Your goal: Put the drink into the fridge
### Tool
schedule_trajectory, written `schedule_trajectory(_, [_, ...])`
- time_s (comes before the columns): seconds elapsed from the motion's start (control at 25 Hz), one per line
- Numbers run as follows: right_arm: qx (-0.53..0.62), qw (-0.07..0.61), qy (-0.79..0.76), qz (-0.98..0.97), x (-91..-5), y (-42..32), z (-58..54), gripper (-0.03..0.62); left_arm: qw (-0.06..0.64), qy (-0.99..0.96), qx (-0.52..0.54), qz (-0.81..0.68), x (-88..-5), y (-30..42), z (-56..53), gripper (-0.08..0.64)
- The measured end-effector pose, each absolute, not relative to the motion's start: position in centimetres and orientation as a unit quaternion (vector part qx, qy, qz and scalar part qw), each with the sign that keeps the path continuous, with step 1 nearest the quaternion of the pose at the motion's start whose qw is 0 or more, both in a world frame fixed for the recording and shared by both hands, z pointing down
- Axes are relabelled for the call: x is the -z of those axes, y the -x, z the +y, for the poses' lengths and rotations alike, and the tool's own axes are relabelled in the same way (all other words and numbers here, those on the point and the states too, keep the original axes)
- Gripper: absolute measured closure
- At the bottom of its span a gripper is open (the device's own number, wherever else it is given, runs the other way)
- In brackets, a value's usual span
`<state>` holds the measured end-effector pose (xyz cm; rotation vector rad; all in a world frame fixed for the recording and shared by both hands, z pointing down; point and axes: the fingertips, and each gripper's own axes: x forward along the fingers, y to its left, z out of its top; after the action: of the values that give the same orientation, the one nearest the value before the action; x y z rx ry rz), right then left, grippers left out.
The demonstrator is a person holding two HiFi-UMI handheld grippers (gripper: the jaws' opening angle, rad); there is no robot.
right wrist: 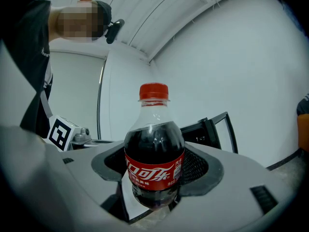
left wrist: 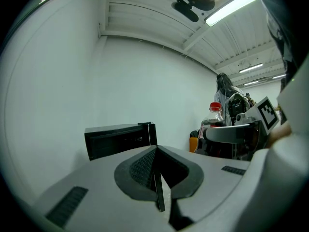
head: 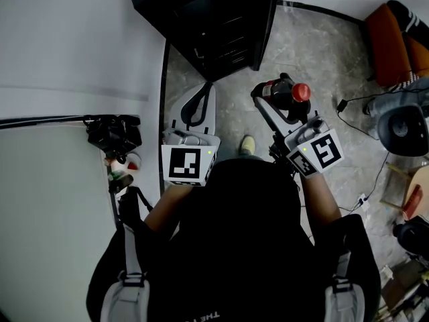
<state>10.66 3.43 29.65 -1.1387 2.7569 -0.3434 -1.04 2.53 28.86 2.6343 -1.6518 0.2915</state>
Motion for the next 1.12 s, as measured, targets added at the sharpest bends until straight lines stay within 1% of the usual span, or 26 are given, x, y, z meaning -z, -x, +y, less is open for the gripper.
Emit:
schedule_trajectory(0.56, [0.112,0.071,0.388,0.912,-30.0,-11.3,2.7,0.281,0.005,-0.842,-0.1,-0.53,-29.3,1.3,2.6,0.546])
schedule_trajectory(0.76, [0.128,0.072,0.385,0.911,-30.2,-13.2,0.0,0.281,0.018,-0.838,-0.111,-0.533,-29.6,-0.3,0.1,0.546])
schedule_trajectory(1.12, [0.134,0.062,0.384,0.911,-31.0,-11.3,-3.0,0.281,0.03,-0.836,-0.116,-0.535,-30.7,1.8,-2.9,0.546])
